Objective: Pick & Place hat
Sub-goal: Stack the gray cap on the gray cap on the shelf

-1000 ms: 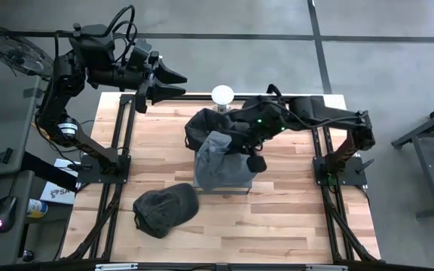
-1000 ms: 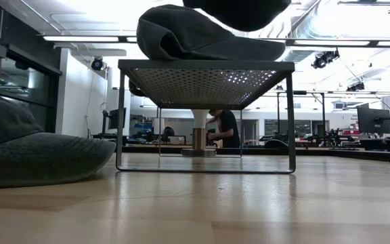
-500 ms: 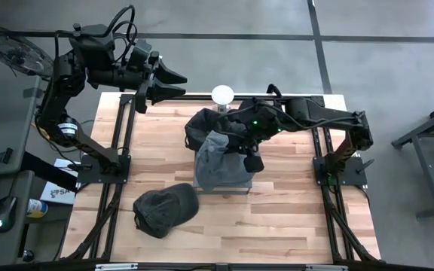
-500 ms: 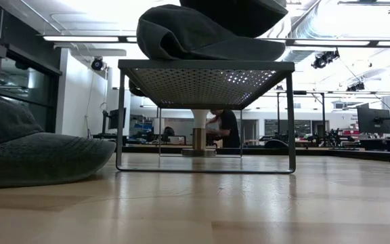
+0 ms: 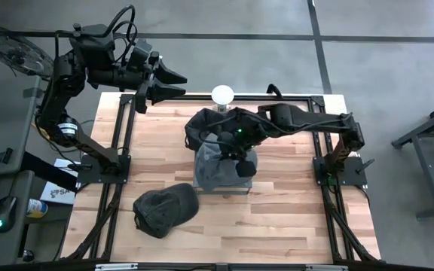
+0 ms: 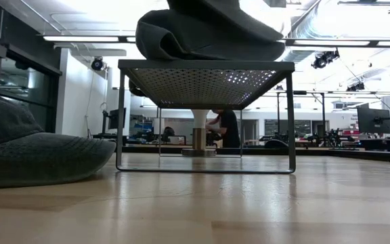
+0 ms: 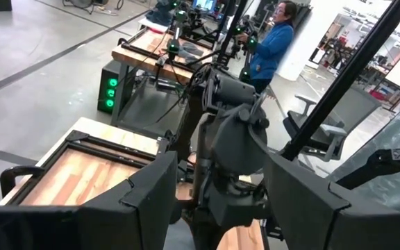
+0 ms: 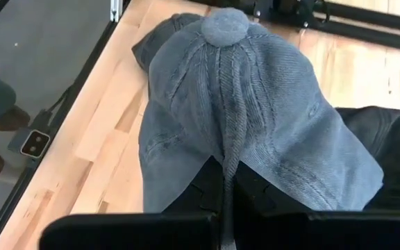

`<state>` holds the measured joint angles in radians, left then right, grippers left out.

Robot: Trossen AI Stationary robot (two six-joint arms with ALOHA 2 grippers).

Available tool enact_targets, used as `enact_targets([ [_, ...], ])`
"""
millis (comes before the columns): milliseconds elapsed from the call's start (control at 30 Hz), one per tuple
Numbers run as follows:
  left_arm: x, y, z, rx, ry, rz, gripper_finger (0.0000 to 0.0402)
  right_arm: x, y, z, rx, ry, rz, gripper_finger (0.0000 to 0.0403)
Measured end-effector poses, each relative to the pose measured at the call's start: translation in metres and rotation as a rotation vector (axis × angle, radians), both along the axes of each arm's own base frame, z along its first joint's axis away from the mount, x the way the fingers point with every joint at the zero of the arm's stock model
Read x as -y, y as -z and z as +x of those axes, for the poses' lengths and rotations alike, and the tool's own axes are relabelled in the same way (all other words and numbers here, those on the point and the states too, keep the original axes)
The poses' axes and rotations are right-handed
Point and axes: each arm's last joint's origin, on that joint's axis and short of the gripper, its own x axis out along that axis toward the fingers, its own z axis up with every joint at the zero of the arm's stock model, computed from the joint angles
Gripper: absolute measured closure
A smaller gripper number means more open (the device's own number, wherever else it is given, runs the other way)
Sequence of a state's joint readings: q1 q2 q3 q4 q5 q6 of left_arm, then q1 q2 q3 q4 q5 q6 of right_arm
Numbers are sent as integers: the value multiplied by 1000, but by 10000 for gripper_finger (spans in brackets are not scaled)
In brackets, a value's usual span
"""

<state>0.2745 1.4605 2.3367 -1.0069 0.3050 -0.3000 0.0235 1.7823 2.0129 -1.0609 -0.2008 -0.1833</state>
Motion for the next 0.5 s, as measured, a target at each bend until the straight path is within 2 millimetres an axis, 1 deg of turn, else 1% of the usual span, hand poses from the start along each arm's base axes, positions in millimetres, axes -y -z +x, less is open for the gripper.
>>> enact_targets([
  [500, 0, 1, 0, -14, -1, -4, 188, 1, 6, 3, -29, -6, 5, 403],
])
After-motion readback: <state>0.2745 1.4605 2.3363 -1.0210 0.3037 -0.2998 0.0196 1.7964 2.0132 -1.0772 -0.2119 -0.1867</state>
